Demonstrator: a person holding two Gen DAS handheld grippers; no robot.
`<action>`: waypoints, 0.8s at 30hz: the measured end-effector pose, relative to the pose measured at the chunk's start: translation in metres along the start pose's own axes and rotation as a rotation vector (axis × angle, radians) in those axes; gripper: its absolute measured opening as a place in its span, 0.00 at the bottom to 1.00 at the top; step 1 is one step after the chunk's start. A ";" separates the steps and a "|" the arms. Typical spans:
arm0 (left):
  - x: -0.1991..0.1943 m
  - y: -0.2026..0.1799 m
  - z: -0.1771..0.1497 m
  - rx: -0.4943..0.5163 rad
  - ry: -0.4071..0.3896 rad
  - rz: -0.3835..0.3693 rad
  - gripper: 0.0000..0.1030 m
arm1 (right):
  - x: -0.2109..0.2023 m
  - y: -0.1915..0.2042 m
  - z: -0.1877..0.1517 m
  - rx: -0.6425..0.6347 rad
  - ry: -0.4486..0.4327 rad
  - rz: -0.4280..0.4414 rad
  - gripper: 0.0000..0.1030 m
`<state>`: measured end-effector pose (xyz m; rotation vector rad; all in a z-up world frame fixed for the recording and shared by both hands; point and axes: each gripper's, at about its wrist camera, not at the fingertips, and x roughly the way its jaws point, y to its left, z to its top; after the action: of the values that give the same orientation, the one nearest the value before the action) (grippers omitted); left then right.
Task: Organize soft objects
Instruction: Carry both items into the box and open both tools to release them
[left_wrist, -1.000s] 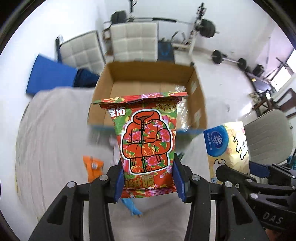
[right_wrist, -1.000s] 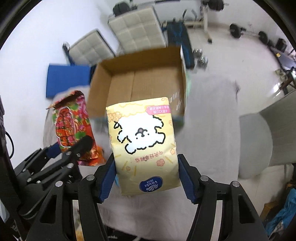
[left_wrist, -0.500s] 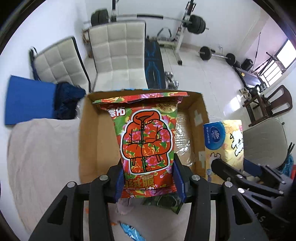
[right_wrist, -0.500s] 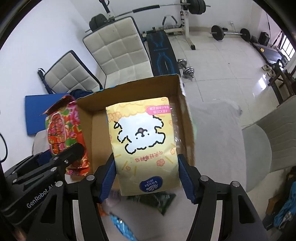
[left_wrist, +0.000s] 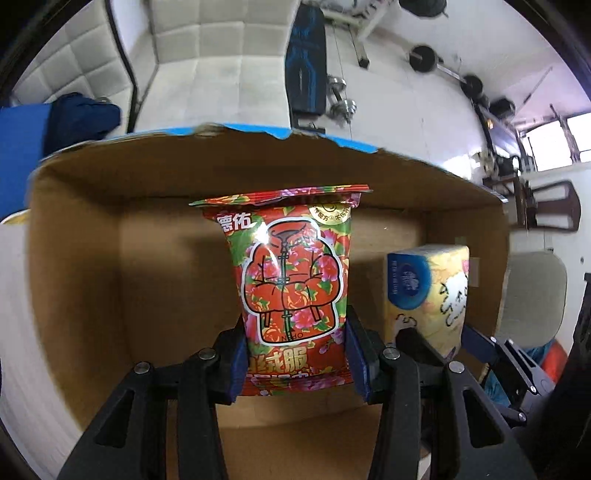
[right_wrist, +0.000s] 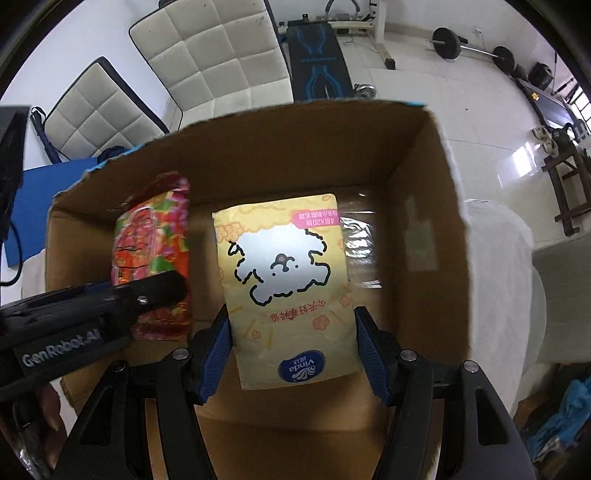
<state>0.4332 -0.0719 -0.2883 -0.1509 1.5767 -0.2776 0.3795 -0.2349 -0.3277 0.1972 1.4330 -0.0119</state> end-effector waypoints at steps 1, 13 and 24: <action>0.003 -0.002 0.001 0.009 0.008 0.004 0.41 | 0.006 0.000 0.003 -0.008 -0.004 -0.009 0.64; 0.015 -0.017 -0.002 0.047 0.013 0.077 0.57 | 0.024 0.001 0.012 -0.043 0.042 -0.034 0.76; -0.033 -0.006 -0.055 0.054 -0.163 0.145 0.98 | -0.020 0.007 -0.039 -0.019 0.025 -0.072 1.00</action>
<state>0.3787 -0.0642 -0.2546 -0.0164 1.4097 -0.1894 0.3389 -0.2252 -0.3119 0.1303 1.4642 -0.0554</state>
